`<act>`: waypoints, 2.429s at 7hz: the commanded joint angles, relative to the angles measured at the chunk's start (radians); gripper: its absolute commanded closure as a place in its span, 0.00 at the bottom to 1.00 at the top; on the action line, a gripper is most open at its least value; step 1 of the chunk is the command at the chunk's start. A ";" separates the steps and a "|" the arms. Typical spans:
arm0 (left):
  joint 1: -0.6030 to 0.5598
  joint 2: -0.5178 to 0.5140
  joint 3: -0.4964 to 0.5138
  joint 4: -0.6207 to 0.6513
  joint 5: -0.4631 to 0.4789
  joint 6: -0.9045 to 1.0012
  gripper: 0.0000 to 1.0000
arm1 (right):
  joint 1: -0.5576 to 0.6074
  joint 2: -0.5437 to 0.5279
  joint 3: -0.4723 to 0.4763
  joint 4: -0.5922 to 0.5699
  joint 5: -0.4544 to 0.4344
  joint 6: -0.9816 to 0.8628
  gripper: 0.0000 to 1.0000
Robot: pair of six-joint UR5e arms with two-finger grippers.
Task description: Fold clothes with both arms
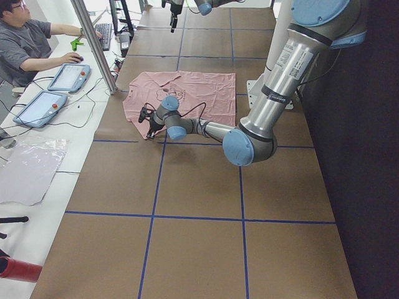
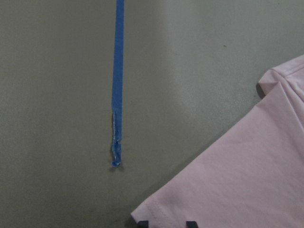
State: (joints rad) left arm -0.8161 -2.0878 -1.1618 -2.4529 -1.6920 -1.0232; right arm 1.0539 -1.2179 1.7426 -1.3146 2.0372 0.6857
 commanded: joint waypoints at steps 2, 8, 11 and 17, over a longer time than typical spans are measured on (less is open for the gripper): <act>0.000 -0.003 -0.027 0.002 -0.005 0.003 1.00 | 0.000 0.000 0.000 0.002 0.000 0.000 0.00; 0.068 -0.228 -0.124 0.357 -0.005 -0.166 1.00 | 0.000 -0.002 -0.002 0.000 -0.002 0.003 0.00; 0.069 -0.366 0.030 0.428 -0.008 -0.091 0.01 | -0.003 0.001 0.000 0.000 -0.002 0.008 0.00; 0.075 -0.019 -0.540 0.449 -0.121 -0.063 0.00 | -0.317 -0.017 0.219 -0.014 -0.200 0.484 0.00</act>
State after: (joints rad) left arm -0.7446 -2.2027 -1.5635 -2.0101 -1.8022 -1.0863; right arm 0.8530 -1.2163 1.8843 -1.3224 1.9138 1.0162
